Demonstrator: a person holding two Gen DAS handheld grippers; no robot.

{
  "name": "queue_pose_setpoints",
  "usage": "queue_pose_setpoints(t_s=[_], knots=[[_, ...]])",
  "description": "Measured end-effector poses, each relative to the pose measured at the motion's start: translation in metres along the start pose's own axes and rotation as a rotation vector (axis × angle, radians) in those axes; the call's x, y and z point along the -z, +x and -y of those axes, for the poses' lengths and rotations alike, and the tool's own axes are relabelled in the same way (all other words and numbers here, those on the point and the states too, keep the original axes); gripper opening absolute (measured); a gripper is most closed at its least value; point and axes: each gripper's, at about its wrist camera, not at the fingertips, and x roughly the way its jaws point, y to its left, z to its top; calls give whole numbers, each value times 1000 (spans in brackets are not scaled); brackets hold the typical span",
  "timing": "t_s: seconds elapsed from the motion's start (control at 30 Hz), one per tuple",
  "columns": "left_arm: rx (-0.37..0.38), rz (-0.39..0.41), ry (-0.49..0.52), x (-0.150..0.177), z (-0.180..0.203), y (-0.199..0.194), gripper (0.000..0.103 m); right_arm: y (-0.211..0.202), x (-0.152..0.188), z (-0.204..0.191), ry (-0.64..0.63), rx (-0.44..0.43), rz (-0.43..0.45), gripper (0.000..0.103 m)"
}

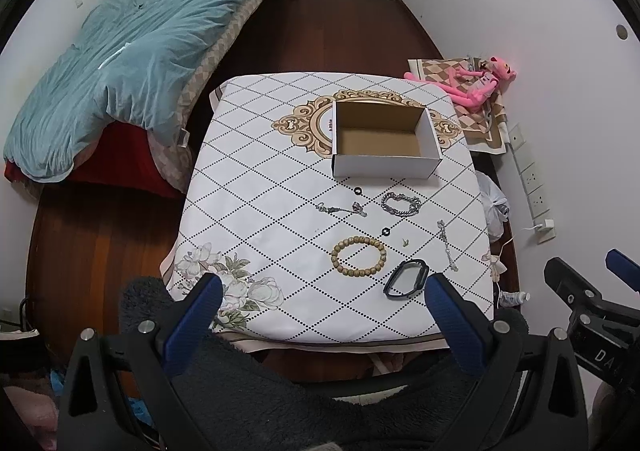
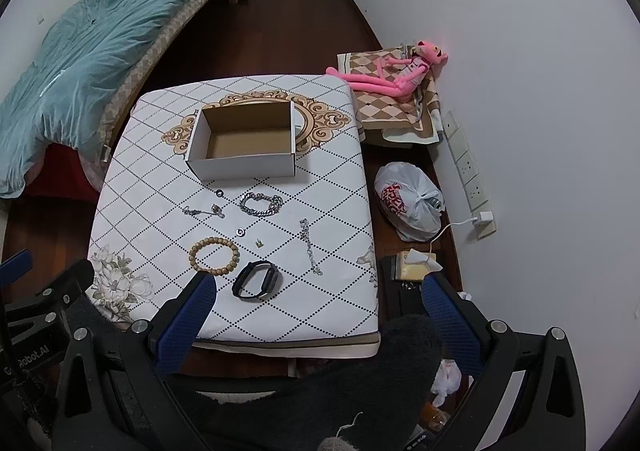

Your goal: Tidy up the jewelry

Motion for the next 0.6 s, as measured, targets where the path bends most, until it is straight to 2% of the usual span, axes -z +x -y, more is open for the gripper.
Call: queue_pose_setpoints(t_s=[0.6], knots=[[3,24,4,-2,3,-12,103,-10,-1,0,-9,1,15,103]])
